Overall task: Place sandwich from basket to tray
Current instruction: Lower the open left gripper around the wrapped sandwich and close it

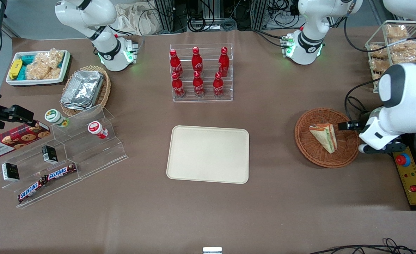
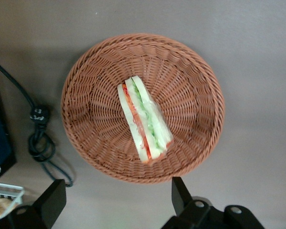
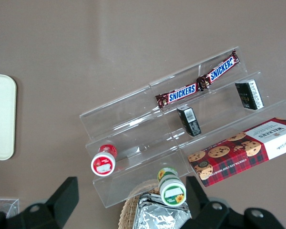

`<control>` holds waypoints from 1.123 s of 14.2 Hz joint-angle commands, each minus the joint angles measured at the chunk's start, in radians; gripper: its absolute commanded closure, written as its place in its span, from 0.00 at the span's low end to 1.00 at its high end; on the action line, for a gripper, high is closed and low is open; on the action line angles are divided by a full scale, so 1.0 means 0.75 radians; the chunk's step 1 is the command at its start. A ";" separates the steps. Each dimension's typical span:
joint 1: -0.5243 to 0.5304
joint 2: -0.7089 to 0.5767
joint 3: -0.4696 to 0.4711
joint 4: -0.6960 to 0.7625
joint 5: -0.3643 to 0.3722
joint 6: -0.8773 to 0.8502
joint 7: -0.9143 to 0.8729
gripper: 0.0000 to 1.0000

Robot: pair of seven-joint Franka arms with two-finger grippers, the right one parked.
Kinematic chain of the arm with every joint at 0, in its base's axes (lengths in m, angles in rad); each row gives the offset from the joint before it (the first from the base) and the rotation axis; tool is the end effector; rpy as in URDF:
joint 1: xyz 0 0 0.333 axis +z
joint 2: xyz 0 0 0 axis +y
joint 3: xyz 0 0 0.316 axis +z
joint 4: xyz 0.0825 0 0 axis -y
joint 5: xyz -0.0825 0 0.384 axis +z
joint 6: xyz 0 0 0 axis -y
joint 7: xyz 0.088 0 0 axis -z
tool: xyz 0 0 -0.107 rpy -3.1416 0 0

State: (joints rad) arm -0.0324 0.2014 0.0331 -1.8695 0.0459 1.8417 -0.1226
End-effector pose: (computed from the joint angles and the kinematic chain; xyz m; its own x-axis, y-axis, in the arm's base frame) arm 0.5820 0.0033 0.3903 0.9691 0.1115 -0.2200 0.0973 -0.9925 -0.0743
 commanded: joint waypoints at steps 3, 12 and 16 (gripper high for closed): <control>0.000 0.005 -0.017 -0.238 -0.002 0.336 -0.274 0.02; 0.008 0.073 -0.020 -0.434 -0.008 0.681 -0.452 0.03; 0.017 0.096 -0.020 -0.463 -0.008 0.735 -0.452 0.04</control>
State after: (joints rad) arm -0.0323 0.2803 0.0256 -2.2020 0.0433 2.3721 -0.4487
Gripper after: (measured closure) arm 0.031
